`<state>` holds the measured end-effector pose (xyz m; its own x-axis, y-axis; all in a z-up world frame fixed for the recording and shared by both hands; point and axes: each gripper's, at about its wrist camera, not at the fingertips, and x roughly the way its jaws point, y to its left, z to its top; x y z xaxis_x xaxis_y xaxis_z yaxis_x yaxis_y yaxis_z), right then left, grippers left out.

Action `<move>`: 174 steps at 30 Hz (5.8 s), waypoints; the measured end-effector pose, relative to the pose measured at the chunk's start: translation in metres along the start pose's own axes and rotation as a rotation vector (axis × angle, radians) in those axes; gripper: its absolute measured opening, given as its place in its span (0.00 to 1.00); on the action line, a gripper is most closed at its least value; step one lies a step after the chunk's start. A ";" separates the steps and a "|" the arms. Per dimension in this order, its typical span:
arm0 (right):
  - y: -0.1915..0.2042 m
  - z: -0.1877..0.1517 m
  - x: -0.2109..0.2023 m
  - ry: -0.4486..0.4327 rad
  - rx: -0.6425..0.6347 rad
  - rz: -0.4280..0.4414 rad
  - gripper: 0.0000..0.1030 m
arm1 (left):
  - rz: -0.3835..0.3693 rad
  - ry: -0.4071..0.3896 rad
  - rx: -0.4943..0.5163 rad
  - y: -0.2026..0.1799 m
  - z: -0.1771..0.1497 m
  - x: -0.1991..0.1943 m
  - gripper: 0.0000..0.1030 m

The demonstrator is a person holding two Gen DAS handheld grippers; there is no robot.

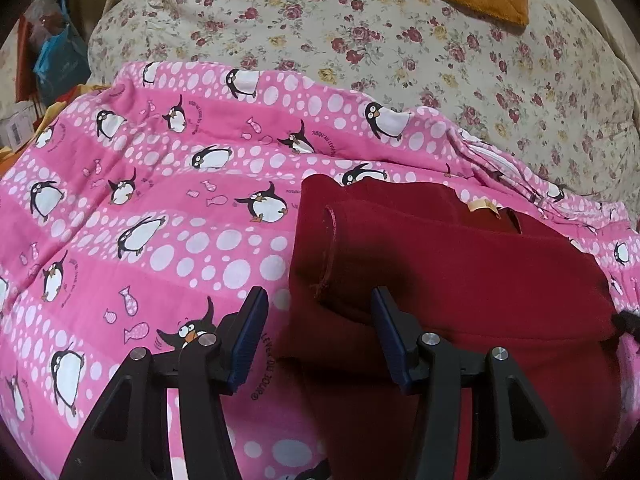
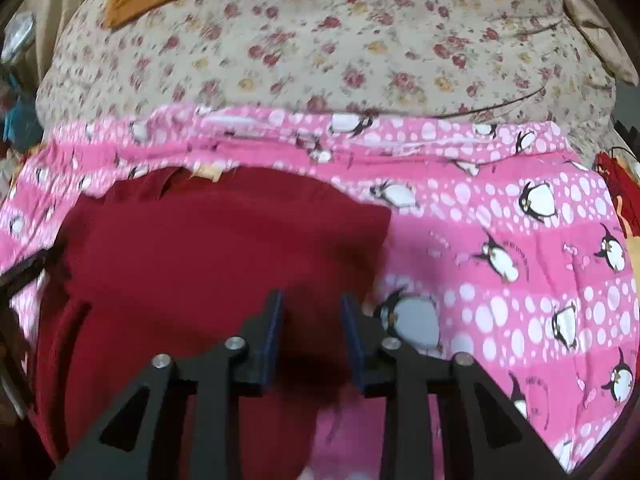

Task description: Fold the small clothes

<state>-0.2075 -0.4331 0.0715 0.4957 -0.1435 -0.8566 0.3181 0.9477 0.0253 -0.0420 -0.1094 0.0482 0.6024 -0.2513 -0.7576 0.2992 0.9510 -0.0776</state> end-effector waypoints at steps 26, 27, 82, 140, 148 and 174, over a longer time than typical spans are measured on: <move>-0.015 -0.040 -0.028 0.040 0.054 0.033 0.42 | 0.021 -0.015 0.001 0.001 -0.011 -0.006 0.32; -0.016 -0.043 -0.037 0.034 0.051 0.042 0.42 | 0.020 -0.014 0.001 0.001 -0.012 -0.007 0.32; 0.029 -0.229 -0.091 0.323 -0.153 0.408 0.20 | -0.208 0.318 0.036 0.016 -0.213 -0.136 0.00; -0.003 0.073 0.023 -0.071 0.033 0.279 0.49 | -0.202 0.108 -0.056 0.007 0.059 0.015 0.27; -0.017 0.094 0.085 -0.015 0.146 0.161 0.35 | -0.152 0.223 -0.094 0.013 0.063 0.062 0.31; -0.014 -0.018 -0.045 0.006 0.030 0.300 0.06 | -0.352 0.247 0.061 0.030 -0.019 -0.044 0.00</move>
<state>-0.2486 -0.4347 0.1006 0.5662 0.1434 -0.8117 0.1822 0.9386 0.2929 -0.0739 -0.0663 0.0666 0.2630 -0.5005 -0.8249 0.5019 0.8011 -0.3261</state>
